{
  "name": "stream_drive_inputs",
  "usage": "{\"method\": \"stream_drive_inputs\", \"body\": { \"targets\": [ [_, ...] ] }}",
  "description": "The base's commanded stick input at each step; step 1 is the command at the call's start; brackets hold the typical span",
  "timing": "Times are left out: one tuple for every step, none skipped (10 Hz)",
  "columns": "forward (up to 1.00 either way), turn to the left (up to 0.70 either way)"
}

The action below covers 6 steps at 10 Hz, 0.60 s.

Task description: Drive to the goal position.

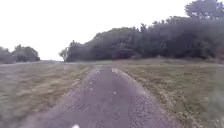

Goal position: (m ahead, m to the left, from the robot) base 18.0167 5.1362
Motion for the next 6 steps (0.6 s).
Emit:
{"method": "stream_drive_inputs", "body": {
  "targets": [
    [0.45,0.0],
    [0.45,0.0],
    [0.45,0.0],
    [0.45,0.0],
    [0.45,0.0],
    [0.45,0.0]
  ]
}}
